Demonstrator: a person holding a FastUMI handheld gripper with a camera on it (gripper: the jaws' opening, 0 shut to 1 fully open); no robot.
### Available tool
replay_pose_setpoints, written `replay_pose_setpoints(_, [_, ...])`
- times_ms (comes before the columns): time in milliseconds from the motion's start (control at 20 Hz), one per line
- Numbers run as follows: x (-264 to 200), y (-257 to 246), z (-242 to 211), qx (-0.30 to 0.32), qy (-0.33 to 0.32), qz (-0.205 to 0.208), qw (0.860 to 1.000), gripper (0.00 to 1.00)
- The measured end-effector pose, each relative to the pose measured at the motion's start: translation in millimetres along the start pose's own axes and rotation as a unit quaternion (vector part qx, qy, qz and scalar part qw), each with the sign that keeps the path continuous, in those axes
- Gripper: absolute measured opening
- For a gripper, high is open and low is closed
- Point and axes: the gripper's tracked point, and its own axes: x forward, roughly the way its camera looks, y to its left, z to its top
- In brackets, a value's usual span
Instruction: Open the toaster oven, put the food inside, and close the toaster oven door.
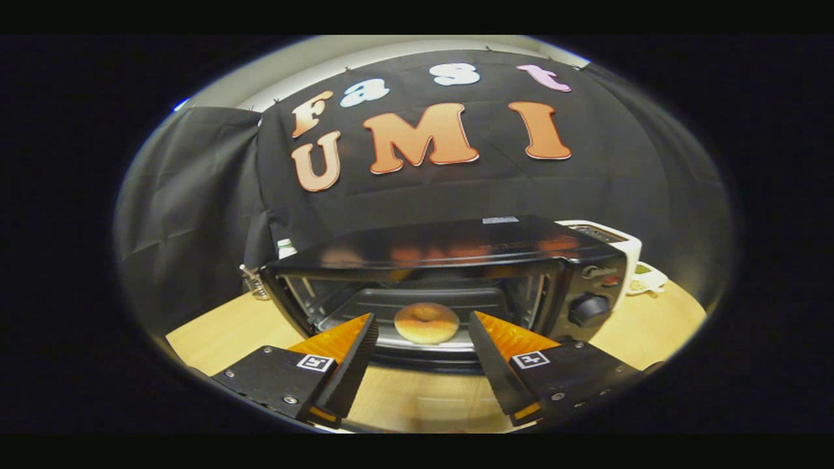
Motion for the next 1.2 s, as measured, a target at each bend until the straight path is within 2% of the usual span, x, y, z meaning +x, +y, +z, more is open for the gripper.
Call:
replay_pose_setpoints(100, [-24, -2, -6, -0.013, -0.001, 0.004, 1.0, 0.84])
replay_pose_setpoints(300, [-73, -7, -37, 0.006, 0.022, 0.004, 1.0, 0.84])
replay_pose_setpoints(450, [-97, -16, -57, -0.004, 0.037, -0.009, 0.999, 0.84])
replay_pose_setpoints(600, [-117, -8, -74, 0.008, 0.056, 0.005, 0.998, 0.84])
replay_pose_setpoints(1000, [-134, 1, -125, -0.002, 0.115, 0.009, 0.993, 0.85])
replay_pose_setpoints(1200, [-131, 2, -135, -0.012, 0.135, 0.008, 0.991, 0.89])
